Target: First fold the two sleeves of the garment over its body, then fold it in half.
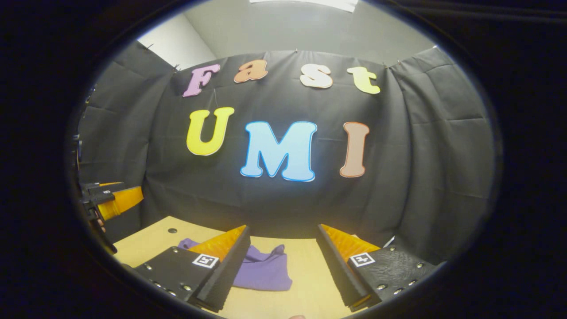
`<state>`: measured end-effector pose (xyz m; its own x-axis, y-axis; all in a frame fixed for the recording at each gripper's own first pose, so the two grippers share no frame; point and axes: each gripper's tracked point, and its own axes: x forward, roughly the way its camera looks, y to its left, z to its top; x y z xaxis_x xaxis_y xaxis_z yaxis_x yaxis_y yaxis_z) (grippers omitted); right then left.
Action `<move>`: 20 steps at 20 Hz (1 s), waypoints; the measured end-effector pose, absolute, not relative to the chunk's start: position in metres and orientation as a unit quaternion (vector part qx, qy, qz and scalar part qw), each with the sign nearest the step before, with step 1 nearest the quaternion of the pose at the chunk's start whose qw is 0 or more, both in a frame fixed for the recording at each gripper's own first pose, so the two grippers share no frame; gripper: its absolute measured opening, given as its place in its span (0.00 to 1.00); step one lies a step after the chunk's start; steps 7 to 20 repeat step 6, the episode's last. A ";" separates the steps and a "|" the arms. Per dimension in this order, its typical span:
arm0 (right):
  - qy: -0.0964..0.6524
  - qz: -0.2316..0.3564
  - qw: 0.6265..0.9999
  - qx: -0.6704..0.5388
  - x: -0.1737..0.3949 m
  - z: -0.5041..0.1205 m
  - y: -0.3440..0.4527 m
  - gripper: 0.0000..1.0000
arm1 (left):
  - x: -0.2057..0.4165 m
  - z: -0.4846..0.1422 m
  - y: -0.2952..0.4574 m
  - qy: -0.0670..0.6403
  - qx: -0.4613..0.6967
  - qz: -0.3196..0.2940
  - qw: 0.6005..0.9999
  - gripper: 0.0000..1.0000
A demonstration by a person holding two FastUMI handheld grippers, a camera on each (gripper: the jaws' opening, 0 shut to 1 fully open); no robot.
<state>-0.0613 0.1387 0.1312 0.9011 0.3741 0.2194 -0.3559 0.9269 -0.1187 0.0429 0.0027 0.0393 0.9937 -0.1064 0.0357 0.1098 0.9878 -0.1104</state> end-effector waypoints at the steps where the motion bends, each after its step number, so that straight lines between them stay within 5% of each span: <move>1: -0.119 0.185 0.975 -0.039 -0.060 0.130 0.137 0.92 | 0.044 0.038 0.000 -0.014 -0.057 -0.056 0.997 0.95; 20: -0.114 0.177 0.977 -0.036 -0.059 0.125 0.132 0.92 | 0.046 0.034 -0.007 -0.015 -0.048 -0.065 0.997 0.95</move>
